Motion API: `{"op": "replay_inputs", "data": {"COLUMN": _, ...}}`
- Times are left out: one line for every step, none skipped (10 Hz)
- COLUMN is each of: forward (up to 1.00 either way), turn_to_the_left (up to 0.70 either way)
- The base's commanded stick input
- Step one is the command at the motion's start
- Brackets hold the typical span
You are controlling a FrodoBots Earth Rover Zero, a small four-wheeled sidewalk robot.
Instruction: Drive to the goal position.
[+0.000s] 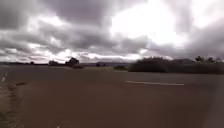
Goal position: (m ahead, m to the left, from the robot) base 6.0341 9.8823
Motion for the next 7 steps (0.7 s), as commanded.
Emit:
{"op": "replay_inputs", "data": {"forward": 0.85, "turn_to_the_left": 0.04}}
{"op": "replay_inputs", "data": {"forward": 0.85, "turn_to_the_left": 0.04}}
{"op": "replay_inputs", "data": {"forward": 0.85, "turn_to_the_left": 0.09}}
{"op": "replay_inputs", "data": {"forward": 0.85, "turn_to_the_left": 0.27}}
{"op": "replay_inputs", "data": {"forward": 0.85, "turn_to_the_left": 0.38}}
{"op": "replay_inputs", "data": {"forward": 0.85, "turn_to_the_left": 0.38}}
{"op": "replay_inputs", "data": {"forward": 0.85, "turn_to_the_left": 0.38}}
